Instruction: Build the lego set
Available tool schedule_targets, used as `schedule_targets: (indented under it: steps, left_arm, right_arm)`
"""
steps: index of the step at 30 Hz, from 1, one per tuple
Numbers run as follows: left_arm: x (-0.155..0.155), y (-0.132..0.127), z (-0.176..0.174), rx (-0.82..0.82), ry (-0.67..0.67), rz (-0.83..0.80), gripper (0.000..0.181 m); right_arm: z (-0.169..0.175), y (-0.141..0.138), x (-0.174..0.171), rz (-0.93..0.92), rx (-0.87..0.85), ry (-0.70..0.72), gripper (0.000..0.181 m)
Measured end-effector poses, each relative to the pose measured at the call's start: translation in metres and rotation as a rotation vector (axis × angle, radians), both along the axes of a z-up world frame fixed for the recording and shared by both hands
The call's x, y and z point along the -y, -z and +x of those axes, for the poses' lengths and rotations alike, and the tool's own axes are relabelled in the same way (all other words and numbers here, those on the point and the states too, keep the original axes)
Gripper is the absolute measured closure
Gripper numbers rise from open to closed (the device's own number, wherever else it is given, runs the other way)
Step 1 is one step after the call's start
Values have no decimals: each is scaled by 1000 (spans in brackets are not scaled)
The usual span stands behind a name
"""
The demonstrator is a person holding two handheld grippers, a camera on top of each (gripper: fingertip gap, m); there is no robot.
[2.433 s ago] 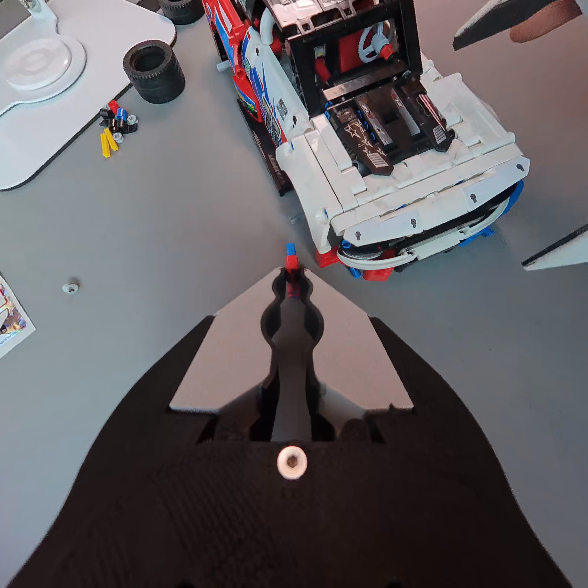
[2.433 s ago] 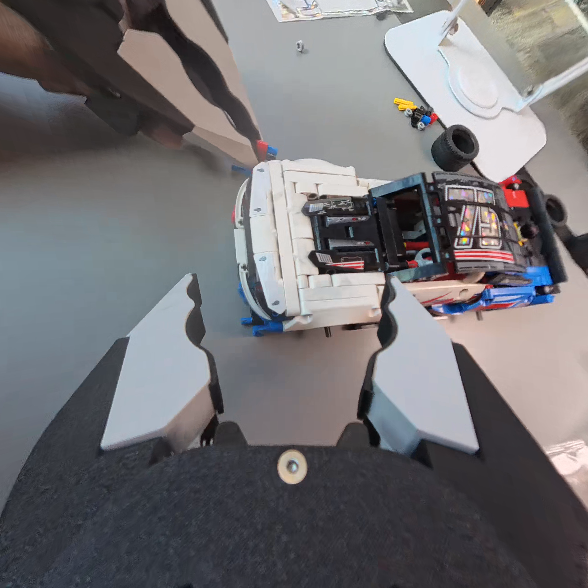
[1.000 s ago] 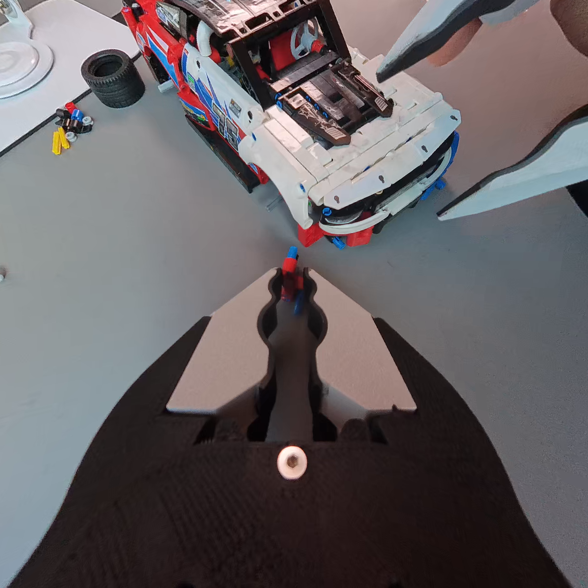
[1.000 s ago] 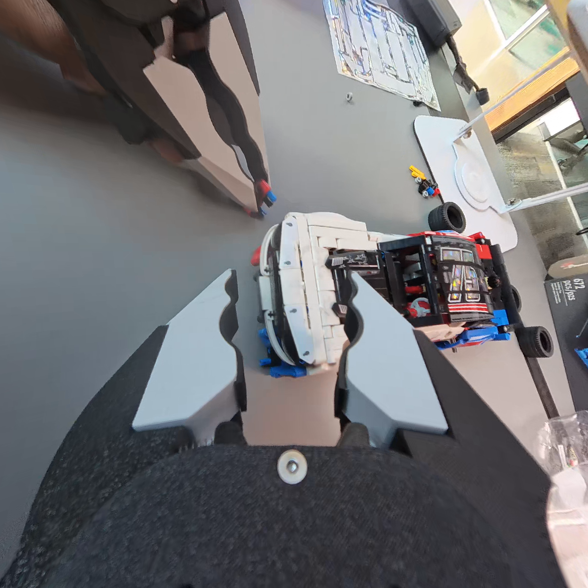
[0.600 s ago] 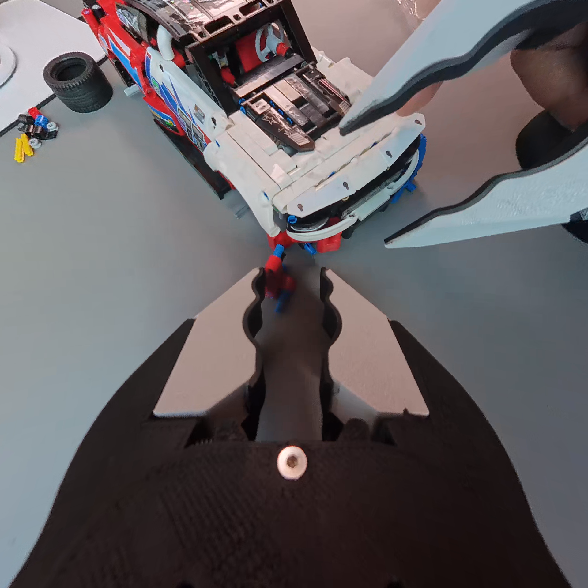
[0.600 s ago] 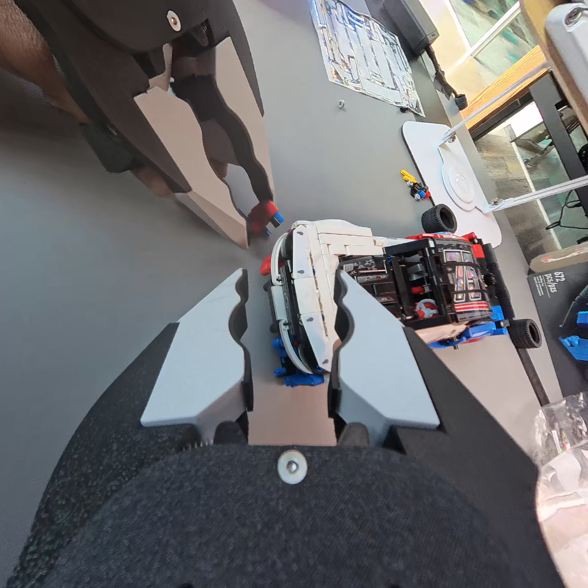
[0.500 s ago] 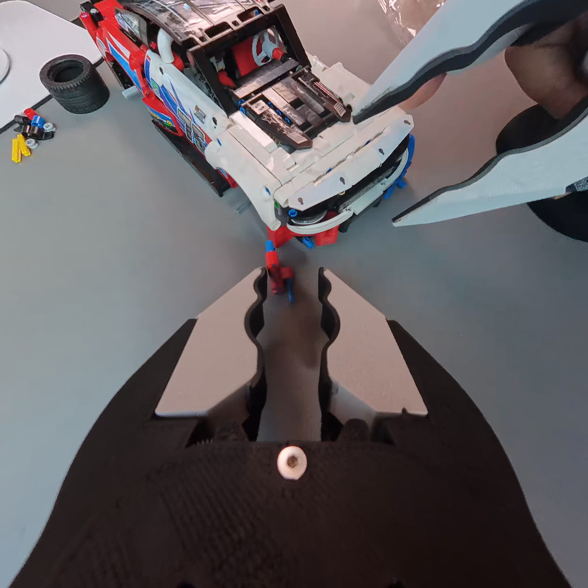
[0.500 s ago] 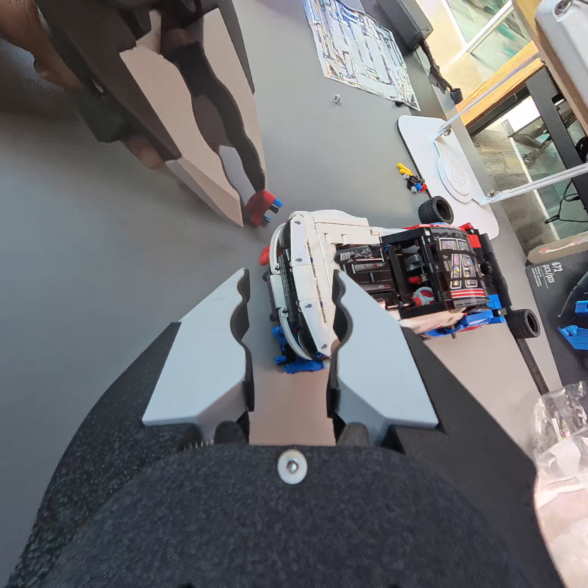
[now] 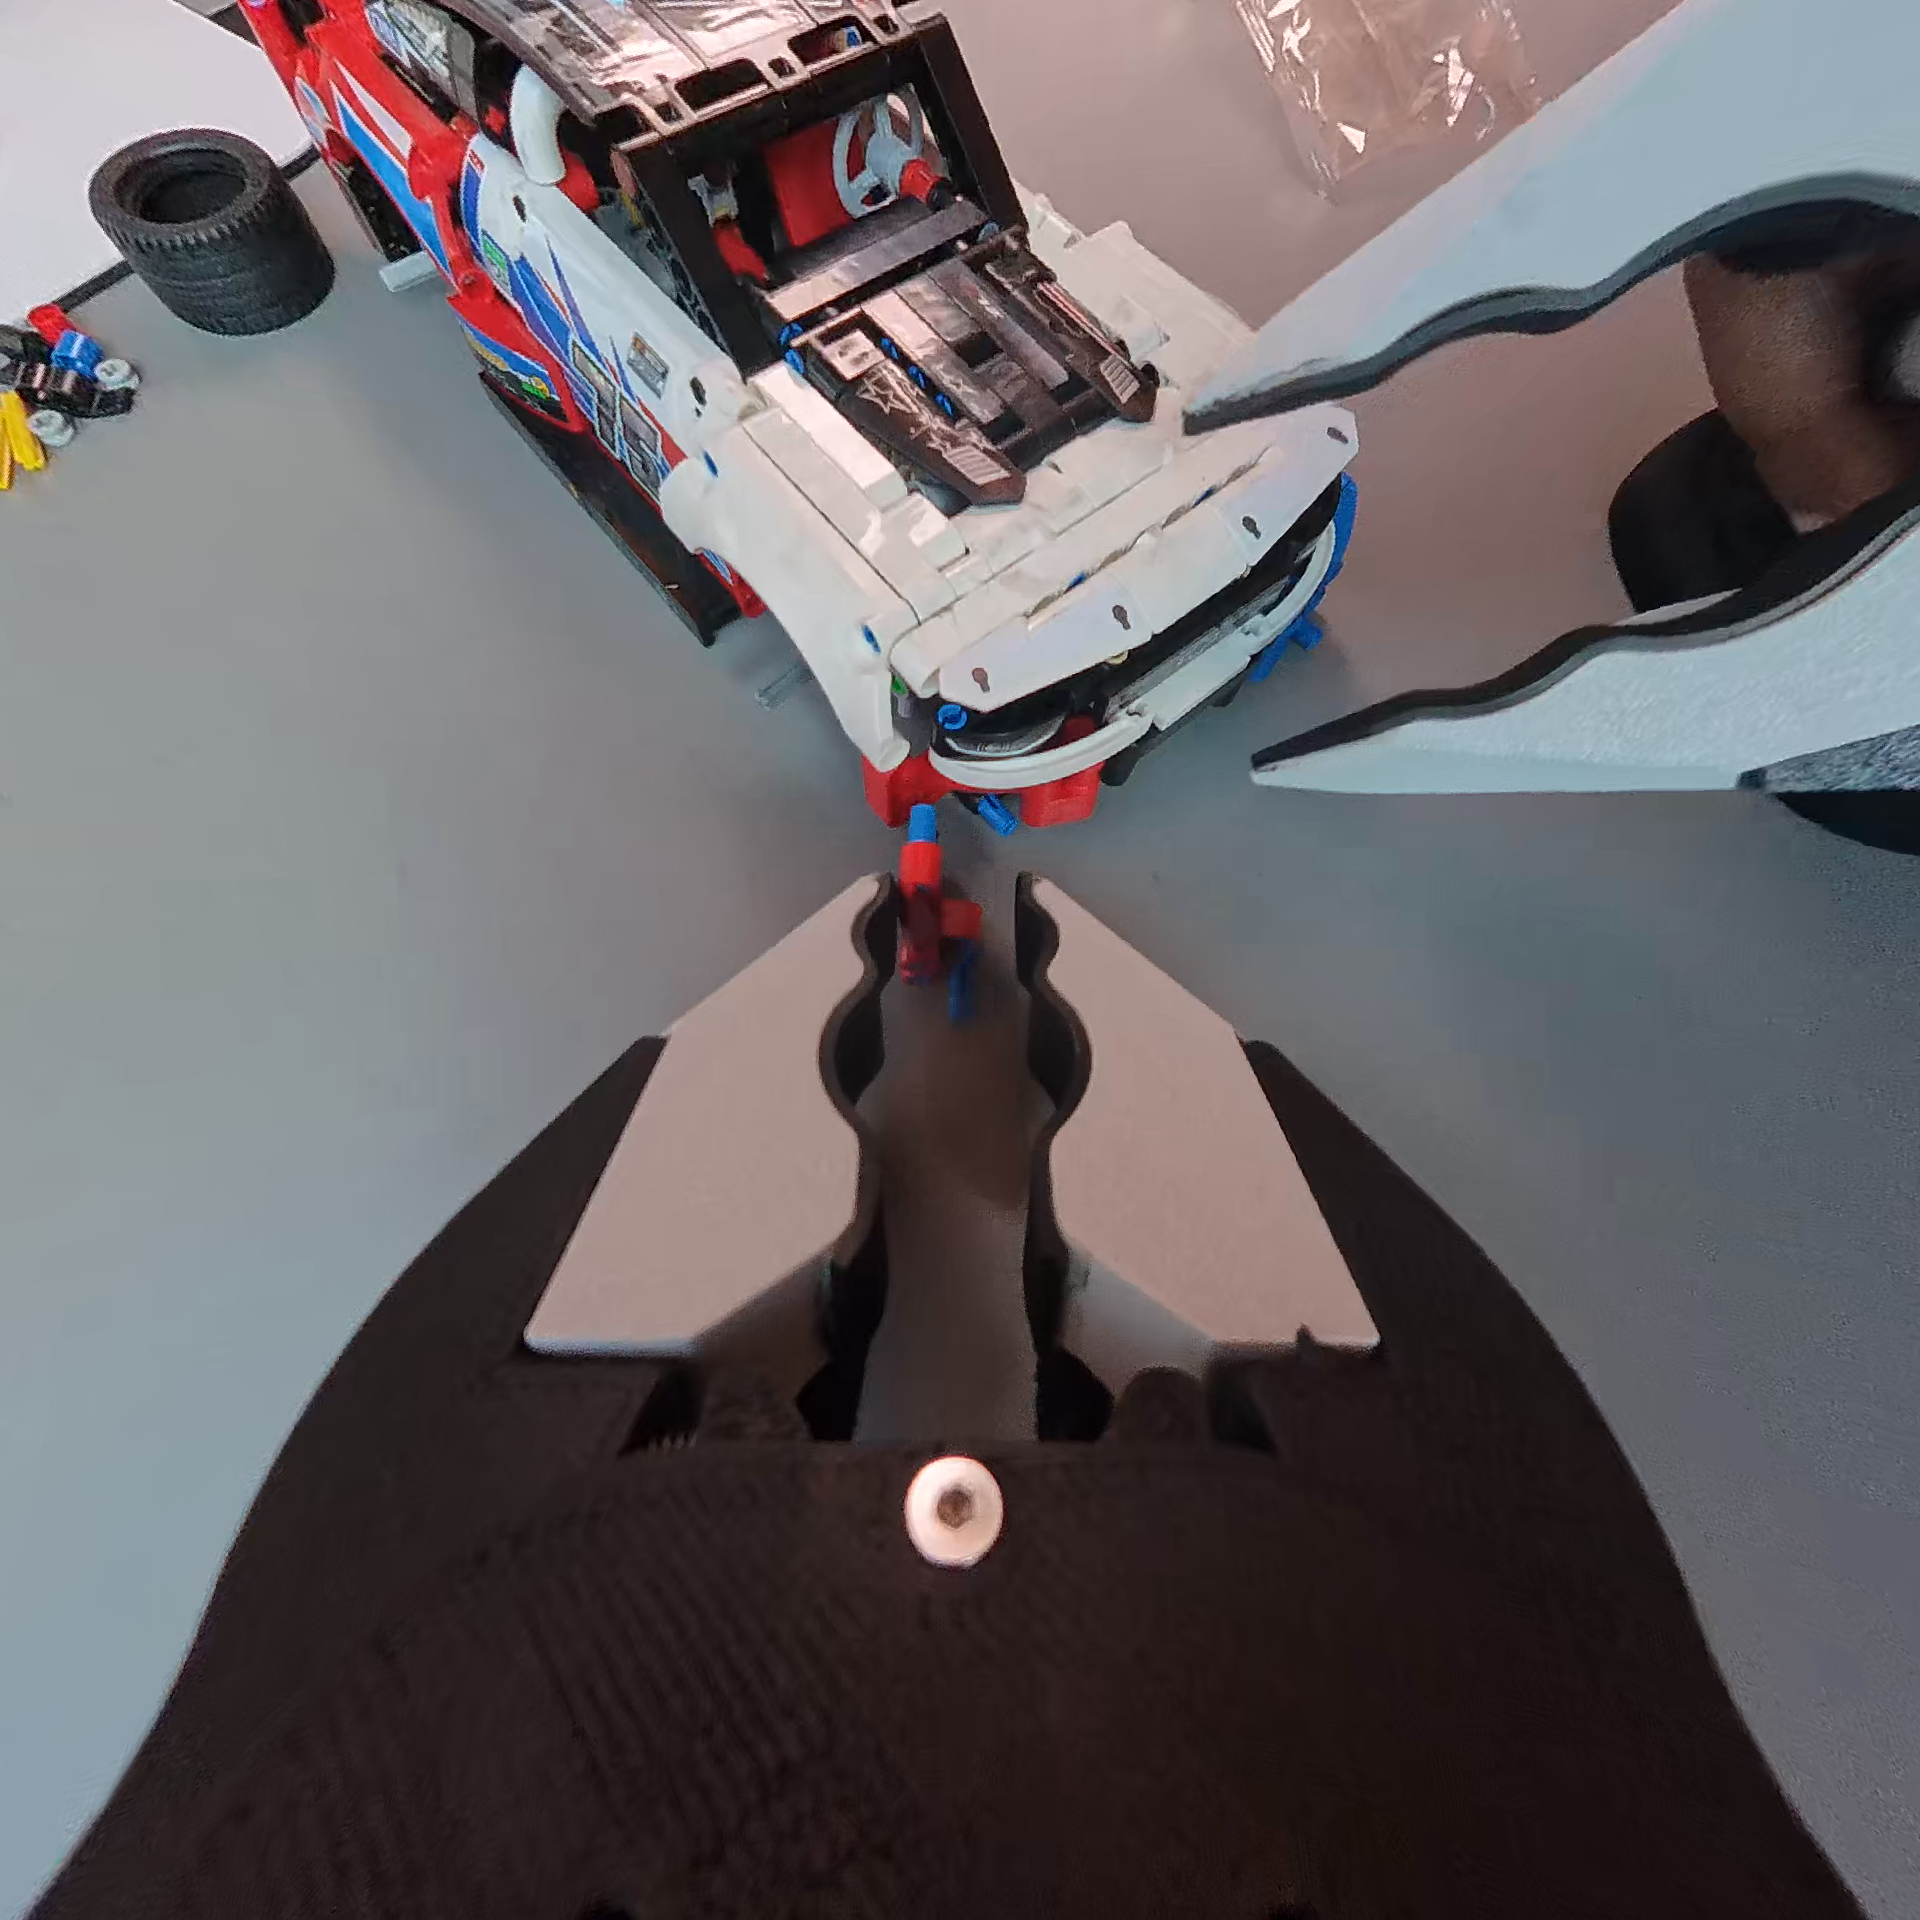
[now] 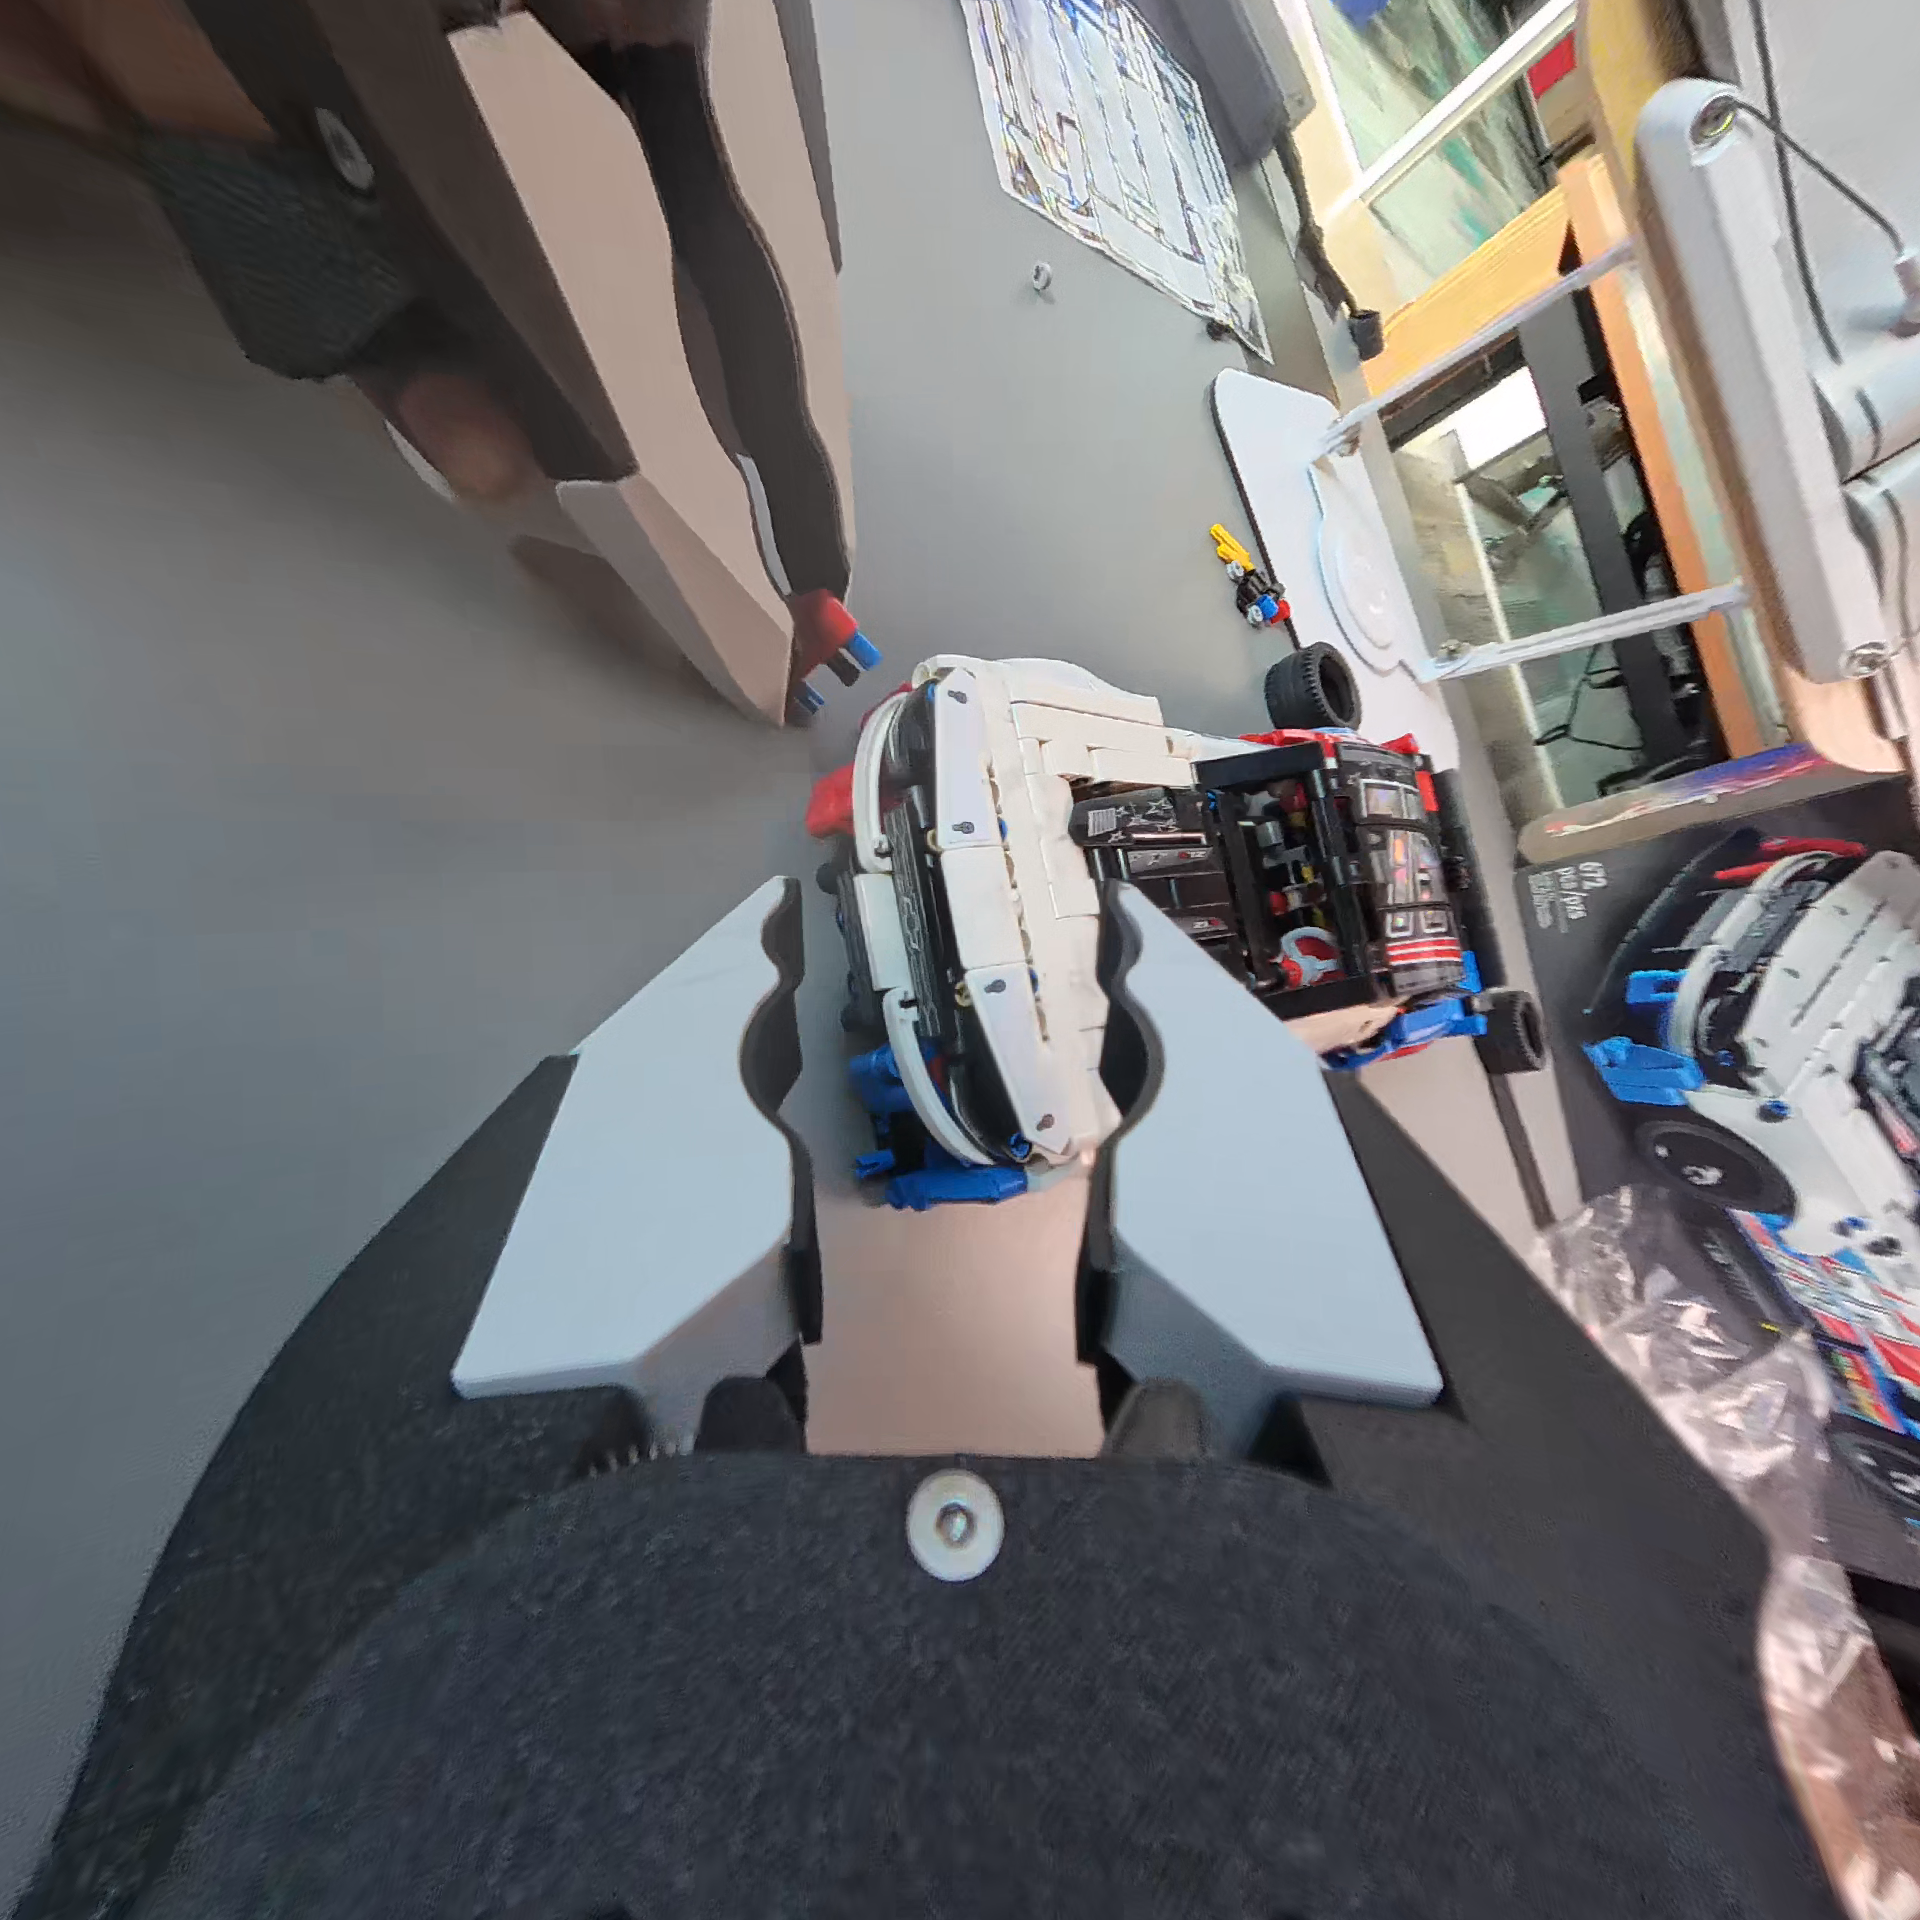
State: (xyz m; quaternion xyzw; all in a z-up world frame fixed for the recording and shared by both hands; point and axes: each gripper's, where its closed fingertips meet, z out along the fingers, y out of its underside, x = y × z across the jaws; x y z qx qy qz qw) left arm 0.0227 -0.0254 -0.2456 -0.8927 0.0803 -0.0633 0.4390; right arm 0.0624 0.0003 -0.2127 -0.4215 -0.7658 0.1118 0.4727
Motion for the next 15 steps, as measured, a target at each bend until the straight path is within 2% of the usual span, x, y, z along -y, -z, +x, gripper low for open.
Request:
schedule_targets:
  steps: [3,8,15]
  left_arm:
    - [1,0,4,-14,6,-2,158]
    - [10,0,4,-37,49,-19,155]
    - [13,1,5,-35,75,-33,157]
  right_arm:
    - [-3,6,-11,138,37,16,112]
    - [-1,13,-22,210,75,9,112]
    - [-11,20,-24,371,42,-49,132]
